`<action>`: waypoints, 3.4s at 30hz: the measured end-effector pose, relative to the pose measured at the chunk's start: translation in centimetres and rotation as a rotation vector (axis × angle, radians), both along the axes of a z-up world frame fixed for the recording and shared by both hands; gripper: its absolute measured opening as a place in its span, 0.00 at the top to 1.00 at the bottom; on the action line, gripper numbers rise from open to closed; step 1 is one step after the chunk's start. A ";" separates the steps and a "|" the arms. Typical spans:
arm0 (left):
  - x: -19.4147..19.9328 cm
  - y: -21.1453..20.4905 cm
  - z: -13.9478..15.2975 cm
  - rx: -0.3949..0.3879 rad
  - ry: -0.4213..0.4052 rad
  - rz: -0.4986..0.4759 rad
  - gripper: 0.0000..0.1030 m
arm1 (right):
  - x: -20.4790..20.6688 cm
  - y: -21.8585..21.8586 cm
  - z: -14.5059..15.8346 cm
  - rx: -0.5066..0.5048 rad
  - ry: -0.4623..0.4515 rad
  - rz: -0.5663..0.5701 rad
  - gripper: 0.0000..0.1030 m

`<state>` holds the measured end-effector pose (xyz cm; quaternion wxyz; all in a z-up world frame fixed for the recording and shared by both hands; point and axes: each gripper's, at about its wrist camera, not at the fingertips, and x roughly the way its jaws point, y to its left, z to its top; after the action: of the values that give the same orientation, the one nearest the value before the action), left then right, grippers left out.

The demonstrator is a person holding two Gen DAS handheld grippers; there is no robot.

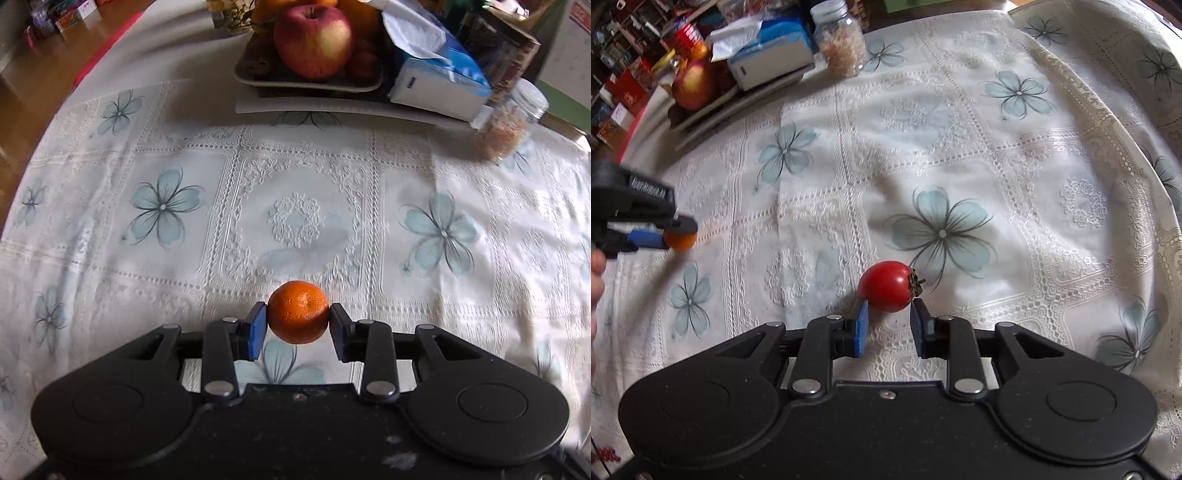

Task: Organize fruits
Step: 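Carry the tomato and tangerine back over the gold tray with both tools, then open both tools to drop the tomato and tangerine into the tray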

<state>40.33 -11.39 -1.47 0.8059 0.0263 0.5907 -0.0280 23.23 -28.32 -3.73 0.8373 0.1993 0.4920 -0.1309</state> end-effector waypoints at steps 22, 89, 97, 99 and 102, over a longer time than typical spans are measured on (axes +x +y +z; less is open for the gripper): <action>-12.0 3.3 1.3 -0.028 0.002 -0.072 0.65 | 2.5 -1.9 -1.1 0.161 -0.017 -0.084 0.54; -29.9 12.0 3.5 -0.096 0.084 0.001 0.66 | -16.5 13.3 4.9 -0.172 0.080 0.148 0.57; -30.7 11.5 4.0 -0.107 0.076 -0.013 0.66 | -16.5 13.5 4.3 -0.158 0.094 0.146 0.57; -30.9 11.4 4.0 -0.105 0.072 -0.013 0.66 | -16.5 13.5 4.3 -0.150 0.098 0.143 0.57; -31.4 11.2 4.2 -0.099 0.060 -0.017 0.66 | -16.7 13.6 4.3 -0.152 0.094 0.142 0.57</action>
<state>8.90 -0.16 2.72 0.7879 -0.0095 0.6123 -0.0647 6.50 -14.77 0.62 0.8331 0.0935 0.5324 -0.1175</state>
